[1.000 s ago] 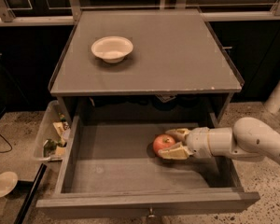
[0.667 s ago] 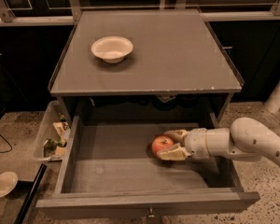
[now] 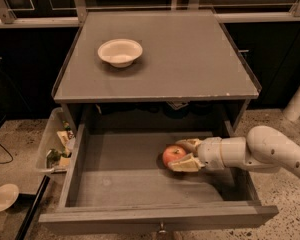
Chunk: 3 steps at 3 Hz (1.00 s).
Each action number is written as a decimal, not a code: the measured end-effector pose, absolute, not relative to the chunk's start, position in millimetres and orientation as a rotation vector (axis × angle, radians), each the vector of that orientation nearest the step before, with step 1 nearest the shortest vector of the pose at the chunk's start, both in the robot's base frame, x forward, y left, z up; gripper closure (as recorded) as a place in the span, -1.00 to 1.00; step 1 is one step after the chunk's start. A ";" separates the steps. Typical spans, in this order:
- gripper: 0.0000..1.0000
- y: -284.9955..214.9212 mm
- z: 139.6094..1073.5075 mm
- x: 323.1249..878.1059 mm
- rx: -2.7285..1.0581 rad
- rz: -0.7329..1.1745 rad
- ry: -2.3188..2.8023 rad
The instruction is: Place apple into middle drawer
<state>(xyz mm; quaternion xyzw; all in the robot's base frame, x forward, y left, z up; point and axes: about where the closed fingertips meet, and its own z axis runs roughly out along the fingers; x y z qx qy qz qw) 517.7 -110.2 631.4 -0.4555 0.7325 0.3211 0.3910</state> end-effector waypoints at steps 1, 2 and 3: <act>-0.31 -110.1 631.3 517.7 -1.157 0.816 1.861; -0.78 -110.1 631.3 517.7 -1.157 0.816 1.861; -1.00 -111.2 641.6 514.9 -1.173 0.809 1.842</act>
Offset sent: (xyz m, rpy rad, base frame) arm 0.0000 0.0000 0.0000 0.0000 0.0000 0.0000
